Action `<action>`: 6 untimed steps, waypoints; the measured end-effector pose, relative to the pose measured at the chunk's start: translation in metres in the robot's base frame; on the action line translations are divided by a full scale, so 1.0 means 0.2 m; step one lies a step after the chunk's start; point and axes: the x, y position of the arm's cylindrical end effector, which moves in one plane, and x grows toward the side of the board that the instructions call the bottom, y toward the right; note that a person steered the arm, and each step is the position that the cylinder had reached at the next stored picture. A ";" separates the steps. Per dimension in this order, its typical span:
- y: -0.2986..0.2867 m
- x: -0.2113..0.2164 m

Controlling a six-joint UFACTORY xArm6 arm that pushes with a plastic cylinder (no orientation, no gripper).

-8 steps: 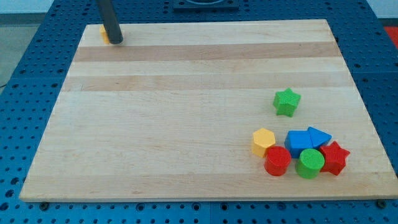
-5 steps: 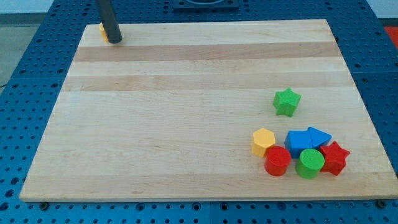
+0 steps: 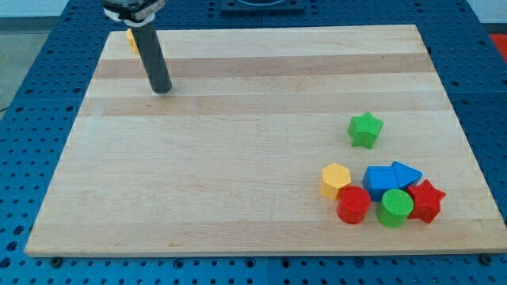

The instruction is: Move the green star bit a down

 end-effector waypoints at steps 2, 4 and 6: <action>0.53 0.00; 1.54 0.00; 2.24 0.28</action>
